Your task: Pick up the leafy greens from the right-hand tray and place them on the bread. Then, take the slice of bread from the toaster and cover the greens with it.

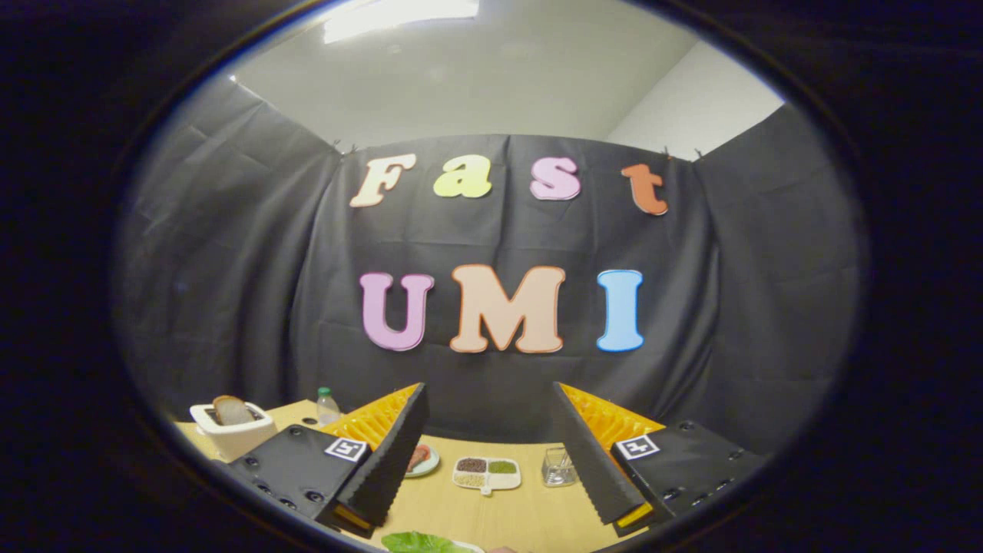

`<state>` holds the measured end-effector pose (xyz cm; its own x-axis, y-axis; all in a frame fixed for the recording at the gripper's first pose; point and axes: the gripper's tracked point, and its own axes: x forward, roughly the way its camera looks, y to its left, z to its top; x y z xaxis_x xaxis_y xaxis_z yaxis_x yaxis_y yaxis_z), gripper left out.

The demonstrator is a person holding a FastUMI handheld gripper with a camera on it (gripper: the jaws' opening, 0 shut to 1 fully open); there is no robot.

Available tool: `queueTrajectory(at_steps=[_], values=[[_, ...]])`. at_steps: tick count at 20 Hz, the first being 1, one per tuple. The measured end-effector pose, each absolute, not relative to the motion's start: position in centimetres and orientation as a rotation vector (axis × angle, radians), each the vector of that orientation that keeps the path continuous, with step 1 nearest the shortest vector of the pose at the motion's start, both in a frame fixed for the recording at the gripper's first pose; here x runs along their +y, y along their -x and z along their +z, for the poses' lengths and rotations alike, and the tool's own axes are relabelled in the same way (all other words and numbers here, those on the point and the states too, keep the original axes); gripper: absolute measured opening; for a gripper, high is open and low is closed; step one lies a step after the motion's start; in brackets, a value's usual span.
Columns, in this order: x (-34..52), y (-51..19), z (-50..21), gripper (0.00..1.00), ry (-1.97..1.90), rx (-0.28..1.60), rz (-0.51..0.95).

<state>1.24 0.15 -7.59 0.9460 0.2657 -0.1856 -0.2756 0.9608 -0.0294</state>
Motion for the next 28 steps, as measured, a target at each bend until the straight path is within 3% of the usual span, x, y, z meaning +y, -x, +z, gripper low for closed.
queueTrajectory(at_steps=[6,14,28], values=[[2.4,1.0,-13.9,1.00,0.197,0.333,0.520],[1.9,2.3,-22.0,1.00,0.268,0.510,0.665],[1.9,10.7,-36.9,1.00,0.481,0.925,1.043]])
